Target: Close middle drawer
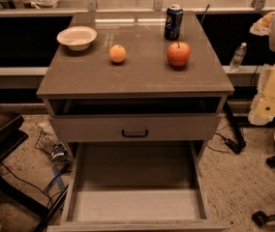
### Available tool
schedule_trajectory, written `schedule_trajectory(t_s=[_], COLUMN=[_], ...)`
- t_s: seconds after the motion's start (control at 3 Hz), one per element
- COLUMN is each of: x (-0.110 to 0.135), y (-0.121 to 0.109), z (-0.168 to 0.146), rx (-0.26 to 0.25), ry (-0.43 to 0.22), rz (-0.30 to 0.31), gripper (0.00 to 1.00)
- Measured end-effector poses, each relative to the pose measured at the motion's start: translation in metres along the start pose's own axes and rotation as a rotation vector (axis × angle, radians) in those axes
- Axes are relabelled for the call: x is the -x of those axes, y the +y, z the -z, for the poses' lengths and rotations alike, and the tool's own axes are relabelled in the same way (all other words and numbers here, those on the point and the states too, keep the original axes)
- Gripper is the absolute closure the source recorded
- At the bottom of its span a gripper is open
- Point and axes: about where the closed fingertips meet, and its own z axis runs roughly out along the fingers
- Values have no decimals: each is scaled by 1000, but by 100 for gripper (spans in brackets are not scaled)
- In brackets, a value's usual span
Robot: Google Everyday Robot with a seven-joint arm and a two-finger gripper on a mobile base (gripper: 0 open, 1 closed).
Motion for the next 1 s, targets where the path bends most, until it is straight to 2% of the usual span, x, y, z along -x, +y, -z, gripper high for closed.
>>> schedule_trajectory(t_s=[0.33, 0.67, 1.0], x=[-2, -18, -49], y=[0, 20, 60], z=[-4, -25, -60], rx=[-4, -25, -32], ry=[-12, -77, -183], rz=[-5, -36, -81], gripper=[0, 0, 0])
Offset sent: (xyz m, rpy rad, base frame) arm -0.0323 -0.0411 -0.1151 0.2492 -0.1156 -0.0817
